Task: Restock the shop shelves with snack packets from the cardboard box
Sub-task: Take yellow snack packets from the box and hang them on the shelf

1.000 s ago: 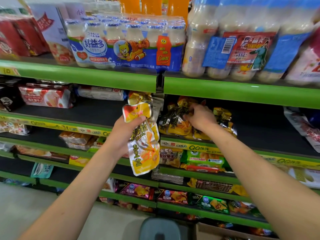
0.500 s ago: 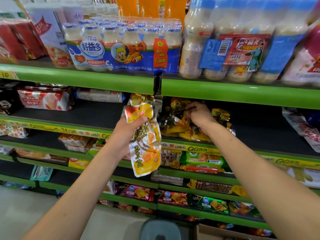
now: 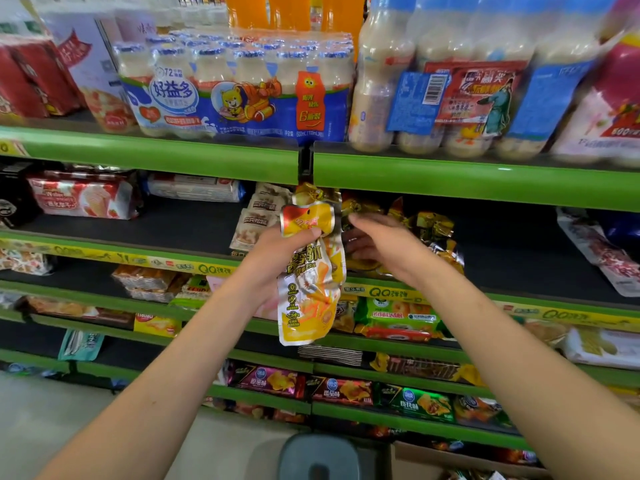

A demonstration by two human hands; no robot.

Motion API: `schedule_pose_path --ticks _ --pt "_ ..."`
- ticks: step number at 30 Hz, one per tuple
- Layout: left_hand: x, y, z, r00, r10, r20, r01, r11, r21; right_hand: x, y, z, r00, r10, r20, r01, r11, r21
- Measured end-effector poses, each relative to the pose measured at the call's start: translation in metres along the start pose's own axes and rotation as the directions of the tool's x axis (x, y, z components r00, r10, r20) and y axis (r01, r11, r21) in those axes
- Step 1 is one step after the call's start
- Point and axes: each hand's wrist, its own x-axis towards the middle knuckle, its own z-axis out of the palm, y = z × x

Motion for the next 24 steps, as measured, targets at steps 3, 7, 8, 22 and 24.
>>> schedule_pose_path --ticks 3,7,8,22,24 --pt "0.001 -0.002 0.014 0.998 -0.017 0.069 0.017 1.000 -0.012 -0.010 0.004 0.014 0.991 0.068 0.117 -0.091 0.976 0.199" --pt "0.003 -0.005 0.020 0.998 -0.038 0.059 0.037 0.999 0.018 -0.014 0.012 0.011 0.999 0.032 -0.007 -0.031 0.996 0.080" --pt "0.004 -0.005 0.022 0.997 -0.046 0.063 0.045 0.999 0.020 -0.015 0.013 0.008 0.999 0.014 -0.040 -0.014 1.000 0.000" --pt "0.013 0.005 0.012 0.975 0.111 -0.192 -0.106 0.994 0.033 -0.008 0.008 -0.063 0.891 -0.142 -0.431 0.050 0.975 -0.218" --pt "0.015 0.005 0.006 0.973 0.110 -0.204 -0.107 0.994 0.023 -0.007 0.012 -0.076 0.883 -0.110 -0.456 0.004 0.974 -0.227"
